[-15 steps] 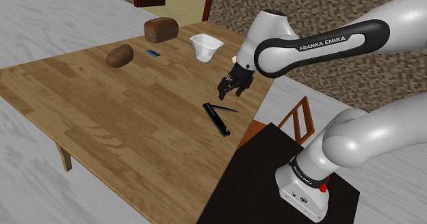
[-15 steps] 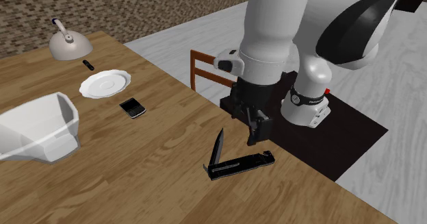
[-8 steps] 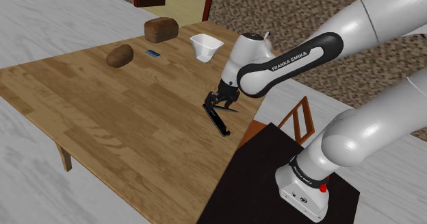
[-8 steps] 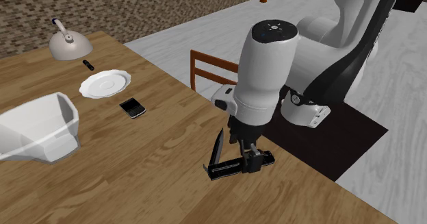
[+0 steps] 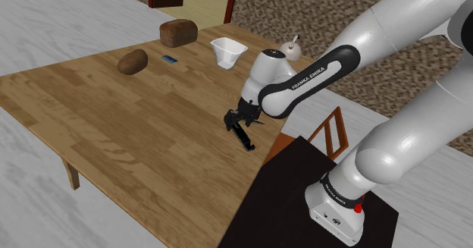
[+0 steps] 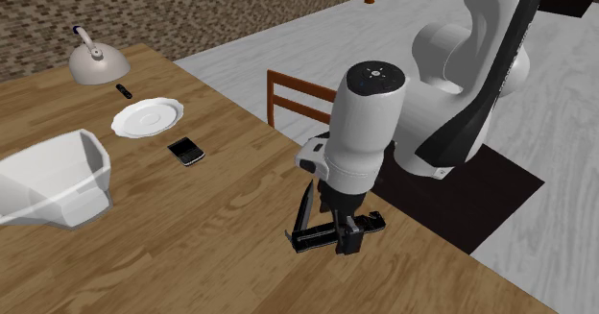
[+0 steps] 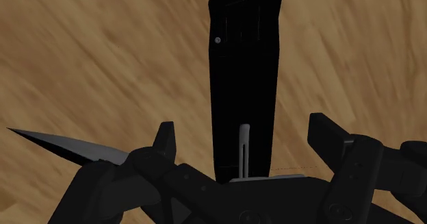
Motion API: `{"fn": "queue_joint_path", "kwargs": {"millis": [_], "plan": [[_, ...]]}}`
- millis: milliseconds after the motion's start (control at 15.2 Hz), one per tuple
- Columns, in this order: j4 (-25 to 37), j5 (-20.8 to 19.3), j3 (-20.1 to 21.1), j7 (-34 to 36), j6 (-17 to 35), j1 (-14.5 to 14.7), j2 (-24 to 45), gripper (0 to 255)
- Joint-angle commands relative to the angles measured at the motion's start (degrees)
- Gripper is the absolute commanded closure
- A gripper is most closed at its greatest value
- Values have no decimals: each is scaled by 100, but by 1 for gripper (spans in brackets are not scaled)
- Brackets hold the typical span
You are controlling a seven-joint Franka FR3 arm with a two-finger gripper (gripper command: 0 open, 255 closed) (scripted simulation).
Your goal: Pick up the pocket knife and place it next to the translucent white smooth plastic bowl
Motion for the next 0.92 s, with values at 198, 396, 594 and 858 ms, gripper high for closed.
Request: {"fn": "queue_joint_path", "kwargs": {"millis": [198,396,594,858], "plan": [[1,-17,6,20,28,-1,26,0],[1,-16,6,19,26,0,25,255],[1,-15,6,19,26,0,24,255],[0,-15,6,19,26,0,24,255]]}}
